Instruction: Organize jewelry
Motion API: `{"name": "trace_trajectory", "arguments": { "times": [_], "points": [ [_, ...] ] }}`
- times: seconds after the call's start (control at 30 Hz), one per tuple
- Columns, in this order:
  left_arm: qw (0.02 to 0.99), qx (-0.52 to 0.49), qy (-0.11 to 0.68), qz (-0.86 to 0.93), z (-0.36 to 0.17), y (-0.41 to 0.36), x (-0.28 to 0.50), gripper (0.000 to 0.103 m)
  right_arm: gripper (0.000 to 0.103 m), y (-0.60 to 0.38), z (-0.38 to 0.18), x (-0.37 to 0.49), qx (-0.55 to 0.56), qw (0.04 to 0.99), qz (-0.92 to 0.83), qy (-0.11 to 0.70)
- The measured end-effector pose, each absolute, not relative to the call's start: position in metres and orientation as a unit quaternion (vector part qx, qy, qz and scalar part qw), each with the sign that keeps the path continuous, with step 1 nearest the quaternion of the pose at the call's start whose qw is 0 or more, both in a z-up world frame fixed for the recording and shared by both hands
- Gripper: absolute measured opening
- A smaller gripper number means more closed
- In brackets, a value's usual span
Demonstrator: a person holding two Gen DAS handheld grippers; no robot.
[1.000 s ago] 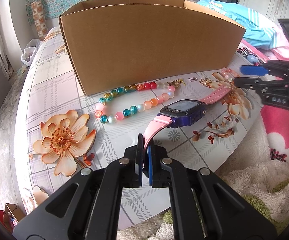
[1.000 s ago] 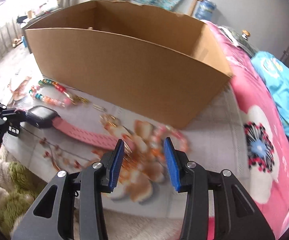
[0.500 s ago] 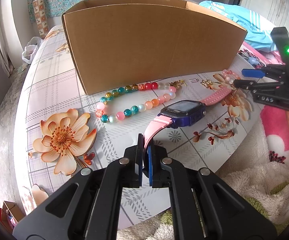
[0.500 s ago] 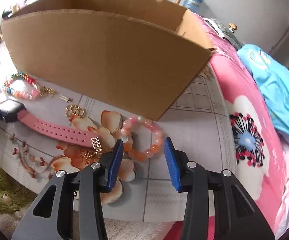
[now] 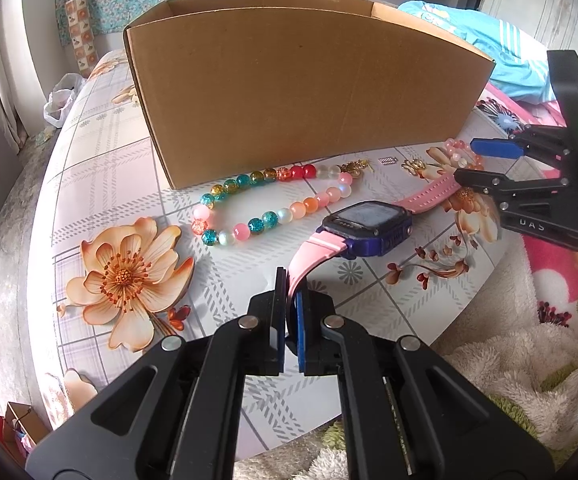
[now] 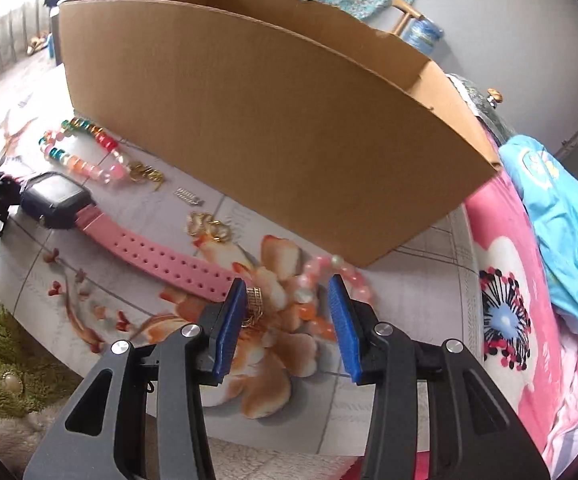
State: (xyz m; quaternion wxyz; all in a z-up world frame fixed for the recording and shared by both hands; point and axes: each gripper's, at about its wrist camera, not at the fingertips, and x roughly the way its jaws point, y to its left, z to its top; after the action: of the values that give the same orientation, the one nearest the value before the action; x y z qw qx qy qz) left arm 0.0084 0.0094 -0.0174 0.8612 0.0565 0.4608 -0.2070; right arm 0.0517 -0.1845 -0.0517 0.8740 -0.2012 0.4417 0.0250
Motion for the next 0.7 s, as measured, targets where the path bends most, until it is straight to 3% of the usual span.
{"name": "trace_trajectory", "arguments": {
  "times": [0.23,0.37,0.7],
  "points": [
    [0.861,0.056,0.461,-0.207,-0.018,0.010,0.009,0.004,0.041,-0.210,-0.045,0.055,-0.168,0.878,-0.021,0.448],
    [0.861,0.057,0.461,-0.207,-0.018,0.009,0.010,0.004,0.041,-0.198,-0.034,0.044,-0.150,0.888,0.048,0.431],
    [0.861,0.059,0.460,-0.207,-0.018,0.009,0.009,0.004,0.043,-0.133,-0.052,0.030,-0.267,0.849,0.194,0.412]
  ]
}}
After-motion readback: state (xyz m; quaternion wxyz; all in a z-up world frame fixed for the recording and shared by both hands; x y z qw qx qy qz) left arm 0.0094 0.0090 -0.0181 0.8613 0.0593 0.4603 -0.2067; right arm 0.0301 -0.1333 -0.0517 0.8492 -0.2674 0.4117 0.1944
